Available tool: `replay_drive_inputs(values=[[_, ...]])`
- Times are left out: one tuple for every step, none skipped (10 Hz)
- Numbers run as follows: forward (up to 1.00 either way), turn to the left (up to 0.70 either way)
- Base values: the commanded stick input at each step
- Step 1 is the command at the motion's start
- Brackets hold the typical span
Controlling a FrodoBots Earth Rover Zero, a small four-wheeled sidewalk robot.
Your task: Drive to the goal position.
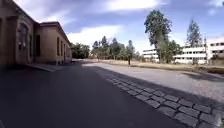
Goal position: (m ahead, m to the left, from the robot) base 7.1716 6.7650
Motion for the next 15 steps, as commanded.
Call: replay_drive_inputs(values=[[0.00, 0.00], [0.00, 0.00], [0.00, 0.00], [0.00, 0.00], [0.00, 0.00], [0.00, 0.00], [0.00, 0.00], [0.43, 0.00], [0.45, 0.13], [0.45, 0.24], [0.45, 0.27], [0.45, 0.27], [0.45, 0.27], [0.45, 0.27], [0.45, 0.27]])
